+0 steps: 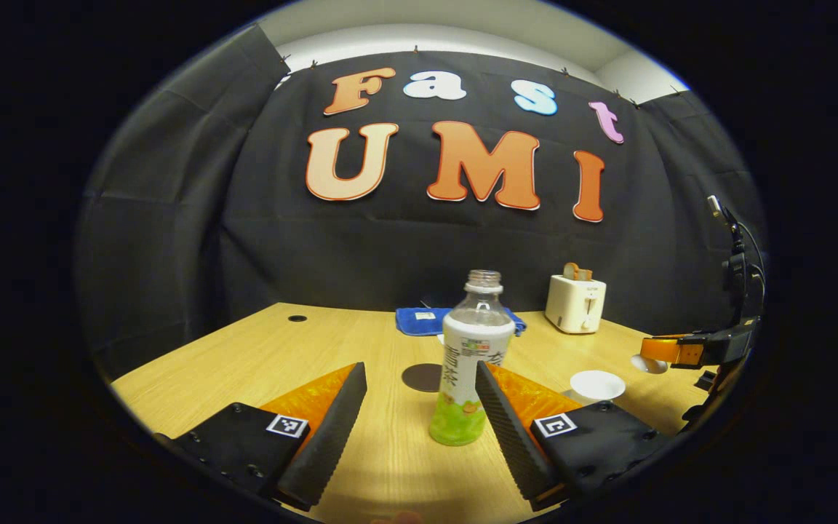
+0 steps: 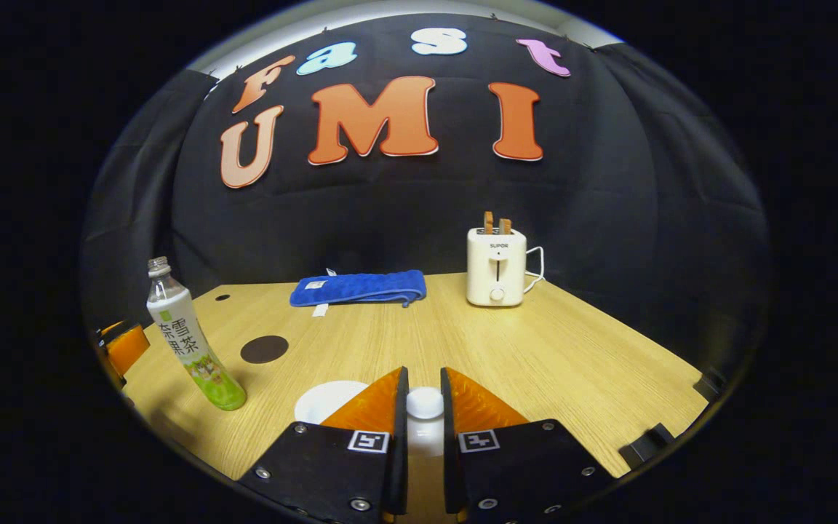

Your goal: Open the teacup lid with one hand, grasp the water bottle and pour water into the teacup with the other hand; after pouring, place the water bottle on the coaster and then close the teacup lid.

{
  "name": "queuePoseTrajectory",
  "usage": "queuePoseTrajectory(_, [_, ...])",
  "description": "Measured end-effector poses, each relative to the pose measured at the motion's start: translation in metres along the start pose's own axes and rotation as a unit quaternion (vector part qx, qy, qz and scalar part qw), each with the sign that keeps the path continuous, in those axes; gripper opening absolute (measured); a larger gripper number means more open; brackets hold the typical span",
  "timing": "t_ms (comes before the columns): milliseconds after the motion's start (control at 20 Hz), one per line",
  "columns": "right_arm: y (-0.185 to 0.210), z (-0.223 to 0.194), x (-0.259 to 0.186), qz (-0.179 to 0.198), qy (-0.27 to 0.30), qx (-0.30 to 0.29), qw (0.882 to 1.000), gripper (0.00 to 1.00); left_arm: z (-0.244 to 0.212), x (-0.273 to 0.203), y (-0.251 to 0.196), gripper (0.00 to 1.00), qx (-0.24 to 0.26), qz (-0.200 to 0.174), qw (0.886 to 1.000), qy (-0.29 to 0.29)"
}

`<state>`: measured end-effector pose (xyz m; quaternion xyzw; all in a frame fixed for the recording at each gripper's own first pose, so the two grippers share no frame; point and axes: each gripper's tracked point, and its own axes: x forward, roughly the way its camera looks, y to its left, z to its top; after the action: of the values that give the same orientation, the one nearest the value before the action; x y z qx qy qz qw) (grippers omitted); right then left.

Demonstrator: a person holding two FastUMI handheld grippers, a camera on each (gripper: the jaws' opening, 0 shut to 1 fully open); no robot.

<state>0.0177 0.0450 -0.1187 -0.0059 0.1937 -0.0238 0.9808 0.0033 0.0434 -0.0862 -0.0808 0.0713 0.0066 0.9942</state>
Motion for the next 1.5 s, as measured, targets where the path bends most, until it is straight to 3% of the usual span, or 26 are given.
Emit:
queuePoseTrajectory(250, [-0.027,-0.012,-0.005,-0.022,0.011,0.018,1.000,0.20,-0.014,0.013,-0.024,0.97,0.018,-0.024,0.999,0.017])
queuePoseTrajectory(750, [-0.067,-0.030,-0.010,-0.056,0.034,0.042,0.997,0.20,-0.046,0.068,-0.029,0.98,0.040,-0.010,0.998,0.055])
queuePoseTrajectory(900, [-0.070,-0.030,-0.010,-0.059,0.036,0.047,0.996,0.20,-0.059,0.078,-0.032,0.98,0.048,-0.023,0.995,0.084])
queuePoseTrajectory(950, [-0.070,-0.031,-0.011,-0.059,0.037,0.047,0.996,0.20,-0.060,0.079,-0.028,0.94,0.050,-0.020,0.994,0.092])
queuePoseTrajectory(1100, [-0.069,-0.030,-0.012,-0.058,0.038,0.047,0.996,0.20,-0.057,0.077,-0.033,0.67,0.044,-0.042,0.994,0.088])
queuePoseTrajectory(1150, [-0.070,-0.030,-0.013,-0.058,0.038,0.048,0.996,0.20,-0.058,0.076,-0.033,0.63,0.055,-0.045,0.993,0.095])
queuePoseTrajectory(1350, [-0.069,-0.027,-0.015,-0.058,0.035,0.049,0.997,0.20,-0.046,0.068,-0.032,0.63,0.123,-0.053,0.985,0.105])
queuePoseTrajectory(1500, [-0.069,-0.027,-0.017,-0.057,0.036,0.051,0.996,0.20,-0.031,0.066,-0.037,0.62,0.204,-0.066,0.971,0.106])
